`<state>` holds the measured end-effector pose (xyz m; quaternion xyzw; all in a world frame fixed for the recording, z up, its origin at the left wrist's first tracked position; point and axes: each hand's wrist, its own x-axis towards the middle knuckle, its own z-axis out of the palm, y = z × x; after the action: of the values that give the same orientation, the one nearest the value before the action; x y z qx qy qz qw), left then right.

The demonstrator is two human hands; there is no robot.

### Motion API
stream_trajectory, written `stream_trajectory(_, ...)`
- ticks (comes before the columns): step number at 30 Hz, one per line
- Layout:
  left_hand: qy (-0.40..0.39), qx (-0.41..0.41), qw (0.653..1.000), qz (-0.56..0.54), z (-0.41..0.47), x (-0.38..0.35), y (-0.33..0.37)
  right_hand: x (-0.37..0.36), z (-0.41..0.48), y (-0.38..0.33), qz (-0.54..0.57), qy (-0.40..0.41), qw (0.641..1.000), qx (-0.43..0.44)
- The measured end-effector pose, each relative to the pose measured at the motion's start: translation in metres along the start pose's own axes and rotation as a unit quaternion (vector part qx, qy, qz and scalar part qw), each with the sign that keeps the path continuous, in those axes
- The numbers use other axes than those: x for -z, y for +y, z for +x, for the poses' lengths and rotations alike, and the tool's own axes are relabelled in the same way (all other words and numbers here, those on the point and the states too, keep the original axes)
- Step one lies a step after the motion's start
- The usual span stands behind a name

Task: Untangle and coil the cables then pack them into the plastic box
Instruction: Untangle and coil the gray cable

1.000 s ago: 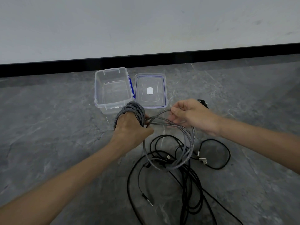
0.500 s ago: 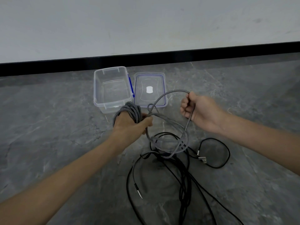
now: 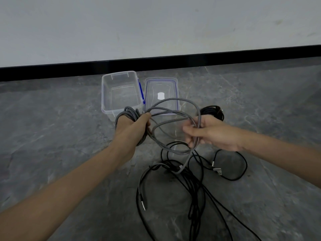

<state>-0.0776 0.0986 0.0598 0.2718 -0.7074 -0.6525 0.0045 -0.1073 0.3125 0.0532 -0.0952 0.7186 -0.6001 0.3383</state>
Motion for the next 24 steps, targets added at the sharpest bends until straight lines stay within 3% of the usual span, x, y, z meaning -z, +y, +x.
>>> stream_trajectory(4, -0.023, -0.008, 1.000, -0.002, 0.001, 0.004, 0.001, 0.021, 0.004, -0.010, 0.042, 0.040, 0.998, -0.018)
stream_trajectory(9, -0.074, 0.035, 0.993, -0.090, 0.000, 0.002, 0.011, 0.021, 0.007, 0.000, -0.025, 0.085, 0.996, 0.000)
stream_trajectory(17, -0.066, 0.012, 0.993, -0.093, -0.006, -0.007, 0.009, -0.005, 0.001, 0.026, -0.056, 0.158, 0.977, -0.132)
stream_trajectory(21, -0.048, 0.009, 0.992, -0.114, -0.006, -0.008, 0.007, -0.019, -0.012, 0.044, -0.004, 0.038, 0.978, -0.207)
stream_trajectory(24, -0.043, 0.007, 0.992, -0.120, -0.007, -0.009, 0.008, -0.029, -0.013, 0.062, -0.099, -0.023, 0.977, -0.189)
